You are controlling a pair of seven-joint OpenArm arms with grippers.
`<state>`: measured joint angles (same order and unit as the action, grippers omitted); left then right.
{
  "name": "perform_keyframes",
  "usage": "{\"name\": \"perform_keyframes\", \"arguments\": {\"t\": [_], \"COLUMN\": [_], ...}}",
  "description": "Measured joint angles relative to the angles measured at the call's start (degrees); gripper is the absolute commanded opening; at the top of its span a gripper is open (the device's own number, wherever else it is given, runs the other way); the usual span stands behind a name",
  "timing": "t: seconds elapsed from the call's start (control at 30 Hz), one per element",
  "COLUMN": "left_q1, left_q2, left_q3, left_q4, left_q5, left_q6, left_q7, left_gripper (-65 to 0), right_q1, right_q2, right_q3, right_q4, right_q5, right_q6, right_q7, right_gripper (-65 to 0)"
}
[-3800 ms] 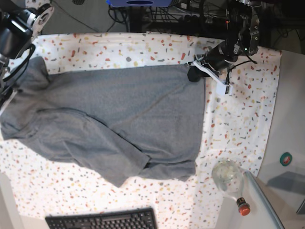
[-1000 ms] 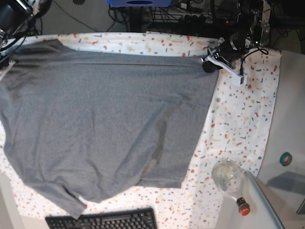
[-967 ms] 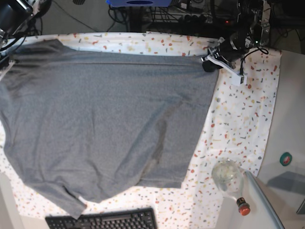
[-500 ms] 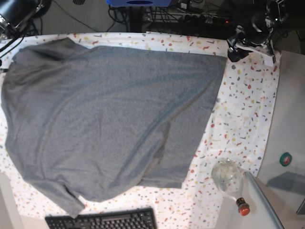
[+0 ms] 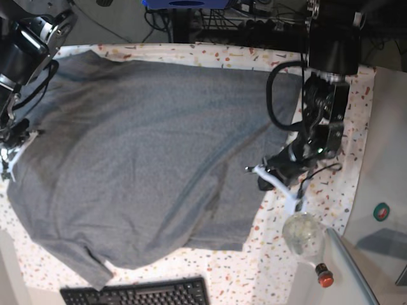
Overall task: Layout the t-shirt on the table in an organized manner, then fold the t-shirt properly
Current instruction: 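Grasp the shirt hem with the left gripper and pull it outward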
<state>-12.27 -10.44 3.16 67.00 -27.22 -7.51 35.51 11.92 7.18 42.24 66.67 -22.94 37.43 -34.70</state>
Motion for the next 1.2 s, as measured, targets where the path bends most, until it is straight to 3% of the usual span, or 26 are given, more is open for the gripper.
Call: {"name": "perform_keyframes", "arguments": {"t": [0.07, 0.23, 0.37, 0.47, 0.53, 0.67, 0.73, 0.83, 1.1, 1.2], "left_q1": [-7.2, -19.7, -25.3, -25.7, -26.0, -23.4, -21.6, -19.0, -17.2, -16.5], "left_q2": [2.3, 6.2, 8.0, 8.6, 8.2, 4.9, 1.9, -0.7, -0.5, 0.3], "left_q3": [1.9, 4.9, 10.9, 12.9, 12.8, 12.0, 11.4, 9.1, 5.6, 5.2], "left_q4": [-10.1, -32.3, -48.0, -53.8, -54.9, -52.4, -49.7, -46.1, -40.9, -35.4], "left_q5": [4.0, 10.9, 13.8, 13.9, 13.9, 13.5, 13.5, 13.5, 13.9, 13.9], "left_q6": [1.3, 0.6, 0.6, 0.7, 0.3, 5.6, 5.8, 6.9, 7.7, 7.8], "left_q7": [-1.9, -14.4, -22.6, -28.9, -29.6, -31.4, -31.6, -30.6, -26.7, -21.2], "left_gripper": [-65.0, -65.0, -65.0, -65.0, -65.0, -65.0, -65.0, -65.0, -65.0, -65.0], "right_q1": [1.3, 1.4, 1.5, 1.1, 1.0, 0.2, -0.3, -1.1, -0.9, -0.9], "right_q2": [-0.3, -0.6, 0.1, 0.5, 1.2, 2.6, 2.9, 2.7, 2.0, 0.8], "right_q3": [-0.1, -0.3, -0.2, 0.0, 0.2, 2.4, 2.7, 2.3, 2.2, 2.6], "right_q4": [-0.2, -0.5, -5.2, -7.5, -8.9, -9.0, -9.1, -9.1, -8.5, -2.8], "right_q5": [0.0, -0.2, -0.4, -0.2, -0.2, -0.3, -0.3, -0.2, -0.2, -0.1], "right_q6": [-0.1, 0.0, -0.1, -0.1, -0.1, -0.1, -4.3, -7.1, -7.0, -7.0], "right_q7": [0.2, 0.0, 0.3, 0.2, 0.2, 0.3, 0.1, 0.3, 0.2, -0.3], "right_gripper": [-65.0, -65.0, -65.0, -65.0, -65.0, -65.0, -65.0, -65.0, -65.0, -65.0]}}
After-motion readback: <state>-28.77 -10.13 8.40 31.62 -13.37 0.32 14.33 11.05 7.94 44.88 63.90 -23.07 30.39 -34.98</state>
